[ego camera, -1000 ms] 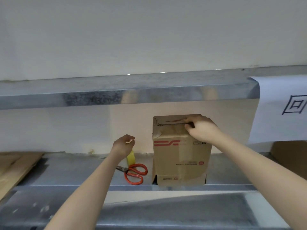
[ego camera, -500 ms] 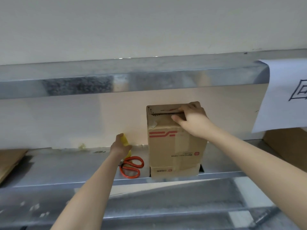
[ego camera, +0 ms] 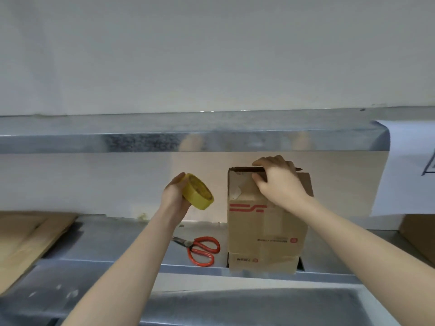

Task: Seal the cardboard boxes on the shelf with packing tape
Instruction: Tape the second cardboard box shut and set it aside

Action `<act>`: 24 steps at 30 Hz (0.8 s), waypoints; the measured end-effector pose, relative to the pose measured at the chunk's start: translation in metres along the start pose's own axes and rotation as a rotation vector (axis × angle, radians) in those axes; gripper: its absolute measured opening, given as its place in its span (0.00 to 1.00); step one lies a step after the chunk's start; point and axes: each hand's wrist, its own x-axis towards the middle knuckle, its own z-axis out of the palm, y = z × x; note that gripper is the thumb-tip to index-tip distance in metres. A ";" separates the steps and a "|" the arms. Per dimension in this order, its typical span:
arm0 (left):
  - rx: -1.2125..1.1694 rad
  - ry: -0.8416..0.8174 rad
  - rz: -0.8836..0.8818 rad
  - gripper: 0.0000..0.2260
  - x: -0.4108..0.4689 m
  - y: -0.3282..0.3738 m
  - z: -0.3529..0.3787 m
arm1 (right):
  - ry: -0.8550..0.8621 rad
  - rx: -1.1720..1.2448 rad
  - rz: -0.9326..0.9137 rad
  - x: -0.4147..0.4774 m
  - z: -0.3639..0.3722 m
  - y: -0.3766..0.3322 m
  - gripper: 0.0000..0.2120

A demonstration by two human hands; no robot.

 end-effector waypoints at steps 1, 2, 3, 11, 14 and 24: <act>-0.056 -0.023 -0.016 0.17 -0.007 0.006 0.003 | 0.013 0.033 -0.017 0.000 -0.003 -0.004 0.15; -0.095 -0.037 -0.026 0.14 -0.015 0.011 0.007 | 0.021 0.071 -0.045 -0.001 -0.007 -0.010 0.16; -0.113 -0.034 -0.043 0.12 -0.023 0.016 0.011 | 0.016 0.119 -0.083 -0.002 -0.010 -0.016 0.16; -0.408 -0.120 -0.212 0.11 -0.076 0.030 0.026 | -0.345 0.220 -0.284 -0.034 -0.021 -0.050 0.19; -0.343 -0.185 -0.223 0.11 -0.095 0.034 0.027 | -0.355 0.288 -0.293 -0.046 -0.026 -0.054 0.11; 0.540 -0.285 -0.100 0.34 -0.144 0.040 0.026 | -0.338 0.735 -0.146 -0.074 -0.063 -0.053 0.10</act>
